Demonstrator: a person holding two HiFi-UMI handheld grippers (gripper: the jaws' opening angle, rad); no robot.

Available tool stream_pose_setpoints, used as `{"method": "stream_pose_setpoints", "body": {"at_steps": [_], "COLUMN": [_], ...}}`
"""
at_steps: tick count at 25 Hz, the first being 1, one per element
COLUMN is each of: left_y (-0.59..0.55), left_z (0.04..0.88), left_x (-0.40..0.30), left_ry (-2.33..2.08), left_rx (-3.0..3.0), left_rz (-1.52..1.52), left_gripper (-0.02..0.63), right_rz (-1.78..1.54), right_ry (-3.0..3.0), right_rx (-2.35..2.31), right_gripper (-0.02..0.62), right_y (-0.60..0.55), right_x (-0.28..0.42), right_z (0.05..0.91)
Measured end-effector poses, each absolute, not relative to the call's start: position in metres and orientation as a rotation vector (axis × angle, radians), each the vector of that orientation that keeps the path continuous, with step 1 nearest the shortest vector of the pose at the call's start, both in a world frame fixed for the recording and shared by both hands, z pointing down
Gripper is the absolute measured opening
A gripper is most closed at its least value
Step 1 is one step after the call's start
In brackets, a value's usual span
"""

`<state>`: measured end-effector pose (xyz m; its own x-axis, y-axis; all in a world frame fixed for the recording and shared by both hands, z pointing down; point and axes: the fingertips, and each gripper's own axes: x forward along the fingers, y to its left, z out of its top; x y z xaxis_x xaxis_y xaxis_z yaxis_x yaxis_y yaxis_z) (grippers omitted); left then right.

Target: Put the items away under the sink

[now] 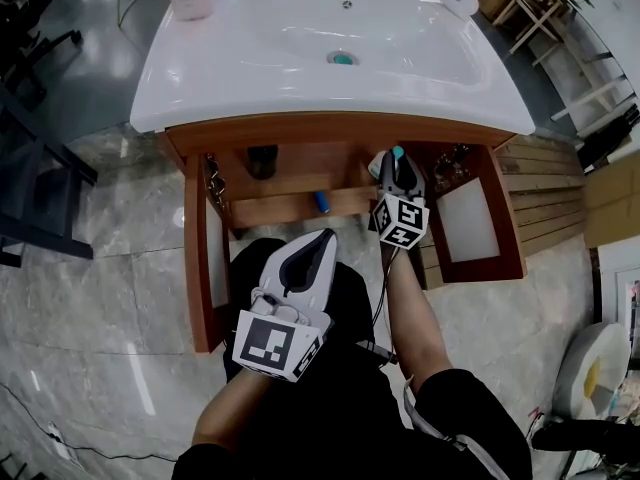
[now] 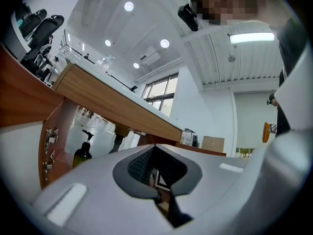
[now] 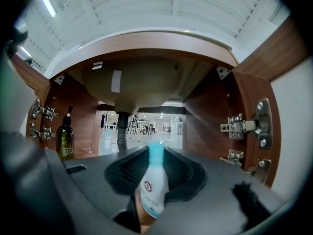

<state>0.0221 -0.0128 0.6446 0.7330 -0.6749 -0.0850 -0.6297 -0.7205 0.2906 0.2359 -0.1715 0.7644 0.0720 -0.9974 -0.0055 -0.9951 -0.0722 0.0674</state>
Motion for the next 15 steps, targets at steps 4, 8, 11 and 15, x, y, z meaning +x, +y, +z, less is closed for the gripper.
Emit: {"method": "stream_pose_setpoints", "body": {"at_steps": [4,8,11,15], "left_y": [-0.0124,-0.0126,-0.0127,-0.011], "left_z": [0.6441,0.6462,0.6457,0.6426], "left_x": [0.0216,0.0209,0.0212,0.0213], "left_ry": [-1.031,-1.03,-1.03,-1.03], "left_rx": [2.694,2.687,2.691,2.701], "left_rz": [-0.272,-0.269,-0.268,-0.274], "left_gripper": [0.008,0.007,0.007,0.008], "right_rz": [-0.102,-0.104,-0.105,-0.105], "right_ry": [-2.074,-2.079,-2.082,-2.08], "right_rx": [2.266,2.272,2.27,2.272], "right_gripper": [0.107,0.119,0.126,0.127], "right_y": [-0.172,-0.1712,-0.1717,-0.1702], "right_x": [0.2372,0.2381,0.2376,0.2367], "right_z": [0.7643,0.764,0.7631,0.761]}}
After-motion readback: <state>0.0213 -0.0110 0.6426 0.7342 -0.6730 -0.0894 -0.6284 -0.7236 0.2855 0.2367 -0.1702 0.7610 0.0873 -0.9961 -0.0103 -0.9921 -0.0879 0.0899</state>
